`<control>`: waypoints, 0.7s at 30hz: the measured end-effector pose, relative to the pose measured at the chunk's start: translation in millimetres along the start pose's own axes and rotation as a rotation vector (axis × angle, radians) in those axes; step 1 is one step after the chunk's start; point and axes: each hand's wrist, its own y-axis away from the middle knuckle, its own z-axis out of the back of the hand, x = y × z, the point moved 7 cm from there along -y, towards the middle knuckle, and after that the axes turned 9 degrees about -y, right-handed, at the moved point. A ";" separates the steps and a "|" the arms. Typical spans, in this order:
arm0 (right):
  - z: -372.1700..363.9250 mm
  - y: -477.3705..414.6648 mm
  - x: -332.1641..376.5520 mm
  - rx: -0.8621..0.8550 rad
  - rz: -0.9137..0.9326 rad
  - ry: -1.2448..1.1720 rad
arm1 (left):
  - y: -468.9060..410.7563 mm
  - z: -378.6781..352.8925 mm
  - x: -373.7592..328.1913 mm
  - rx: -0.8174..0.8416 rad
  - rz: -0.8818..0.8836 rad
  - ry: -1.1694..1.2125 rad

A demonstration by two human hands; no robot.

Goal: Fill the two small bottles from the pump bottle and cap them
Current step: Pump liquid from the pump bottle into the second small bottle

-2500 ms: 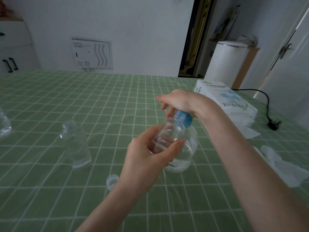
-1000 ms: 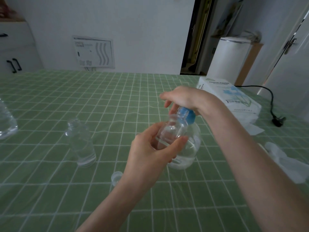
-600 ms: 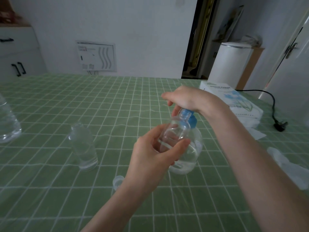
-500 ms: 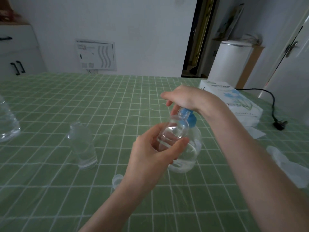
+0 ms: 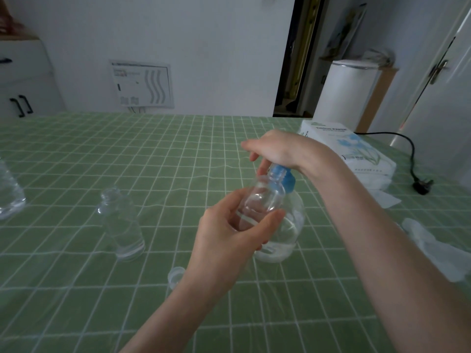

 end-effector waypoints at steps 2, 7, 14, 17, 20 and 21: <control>3.7 0.4 2.2 -0.013 0.000 0.012 | -0.1 -0.1 -1.9 -0.006 -0.005 0.017; 0.5 2.1 4.2 0.028 -0.010 0.036 | -0.4 -0.6 -3.0 -0.004 -0.014 0.016; -7.2 5.0 -0.4 0.054 -0.036 0.048 | 1.9 -0.5 2.1 0.001 0.005 0.000; -6.8 5.1 -0.7 0.045 -0.031 0.045 | 2.0 -0.3 1.5 -0.001 0.008 -0.002; -4.8 4.3 0.5 0.033 -0.013 0.029 | 1.1 -0.3 0.9 -0.002 0.000 -0.004; -3.5 3.5 1.5 0.028 -0.008 0.025 | 0.8 -0.3 0.2 -0.004 -0.003 0.000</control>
